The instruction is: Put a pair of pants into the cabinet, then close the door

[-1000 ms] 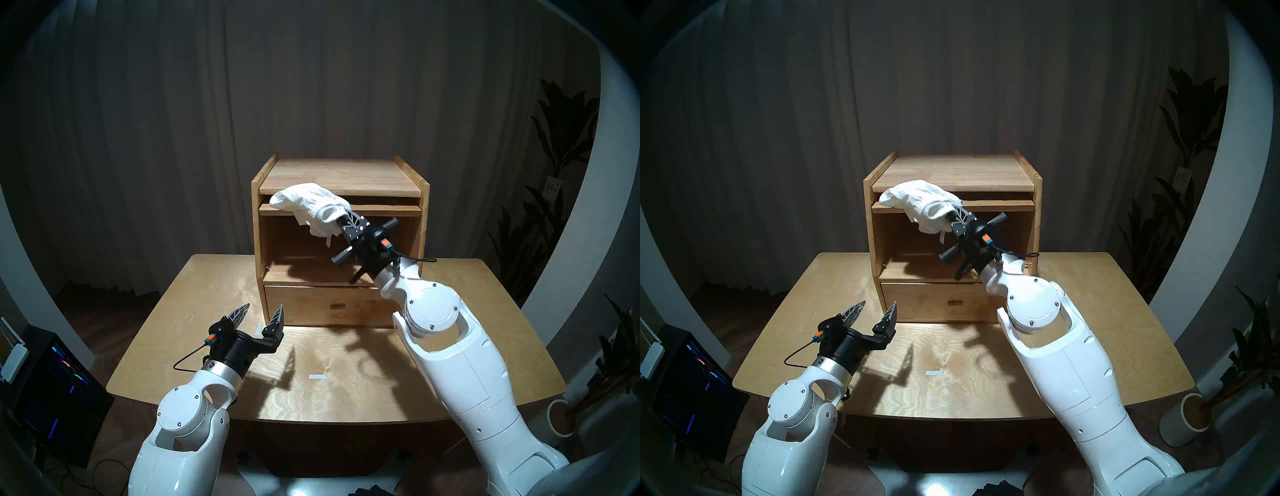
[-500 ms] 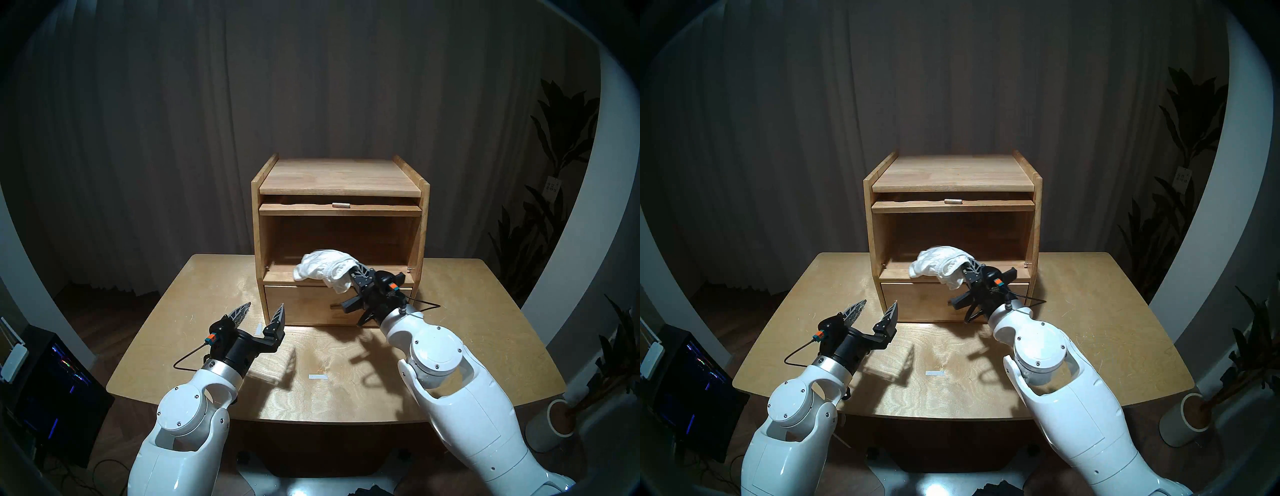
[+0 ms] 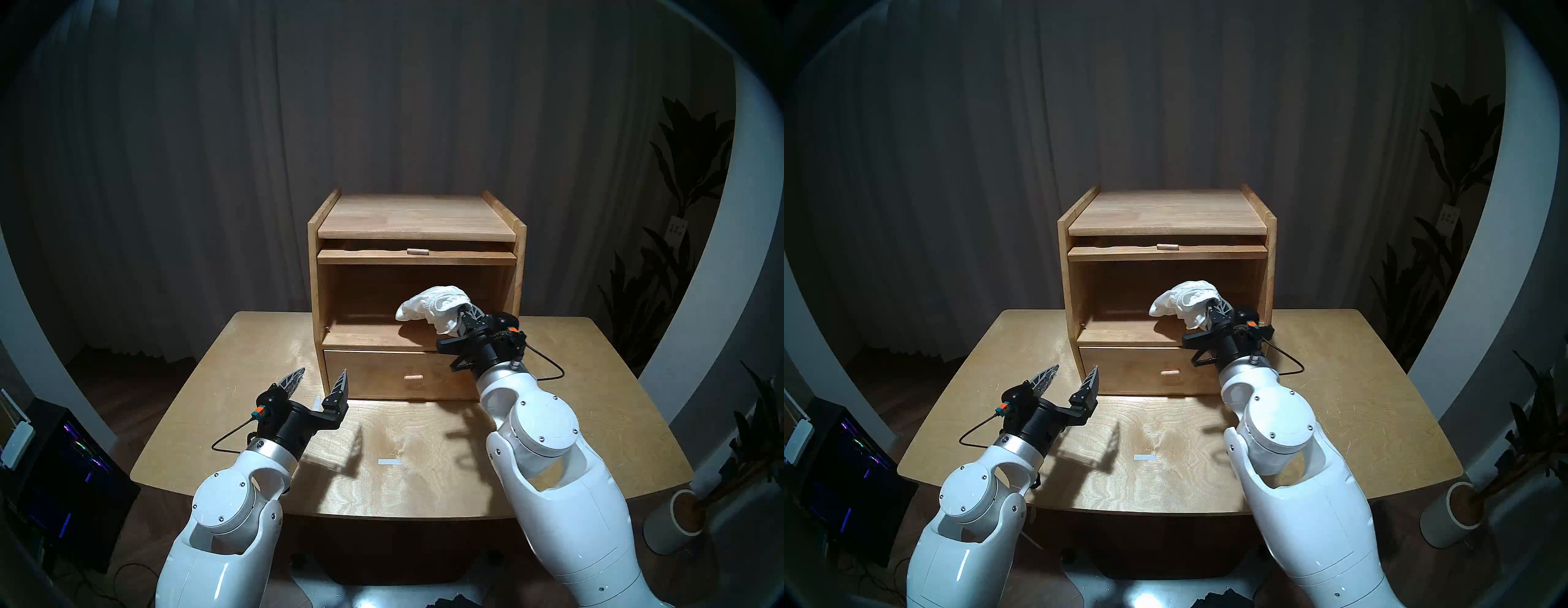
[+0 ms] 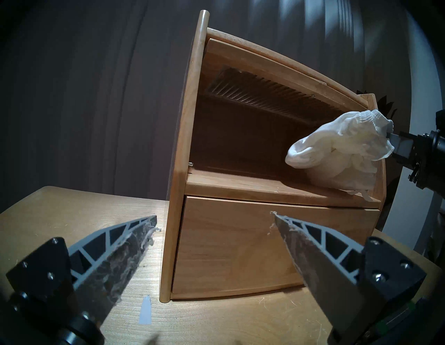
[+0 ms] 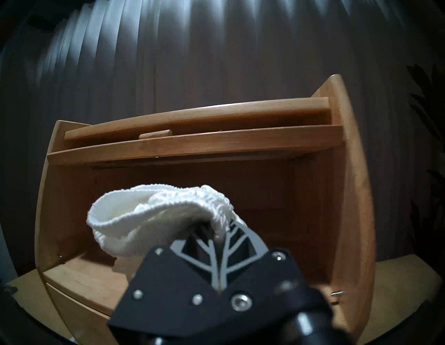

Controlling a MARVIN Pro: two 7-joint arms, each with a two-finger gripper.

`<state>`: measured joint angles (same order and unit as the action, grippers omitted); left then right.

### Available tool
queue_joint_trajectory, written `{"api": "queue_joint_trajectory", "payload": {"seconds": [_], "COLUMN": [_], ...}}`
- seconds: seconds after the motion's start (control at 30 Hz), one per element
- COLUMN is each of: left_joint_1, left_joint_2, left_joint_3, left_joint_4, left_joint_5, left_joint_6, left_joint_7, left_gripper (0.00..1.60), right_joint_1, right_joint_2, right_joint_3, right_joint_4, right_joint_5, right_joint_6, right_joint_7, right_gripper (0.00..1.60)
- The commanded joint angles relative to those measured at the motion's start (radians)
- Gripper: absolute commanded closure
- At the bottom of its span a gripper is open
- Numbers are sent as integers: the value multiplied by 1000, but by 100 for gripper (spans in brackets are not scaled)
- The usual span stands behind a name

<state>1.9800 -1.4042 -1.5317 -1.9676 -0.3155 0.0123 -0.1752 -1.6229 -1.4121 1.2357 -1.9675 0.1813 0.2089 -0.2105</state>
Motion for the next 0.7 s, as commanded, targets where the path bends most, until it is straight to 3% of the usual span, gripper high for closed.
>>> {"api": "queue_joint_trajectory", "payload": {"seconds": [0.0, 0.3, 0.67], "left_joint_1": [0, -3, -5], "left_joint_2": [-2, -1, -1], "left_joint_3": [2, 6, 9], "left_joint_4": [-29, -26, -23], "left_joint_5": [0, 4, 9], "left_joint_6": [2, 5, 5], "left_joint_7": [2, 13, 20], "left_gripper": [0, 0, 0], "right_joint_1": [114, 181, 293], "right_joint_2": [-115, -164, -209], "right_joint_3": [-28, 18, 12], "right_joint_4": [80, 180, 322], "right_joint_5": [-64, -138, -217], "right_joint_6": [19, 6, 0], "right_joint_7": [-32, -18, 1], "right_gripper": [160, 160, 160]}}
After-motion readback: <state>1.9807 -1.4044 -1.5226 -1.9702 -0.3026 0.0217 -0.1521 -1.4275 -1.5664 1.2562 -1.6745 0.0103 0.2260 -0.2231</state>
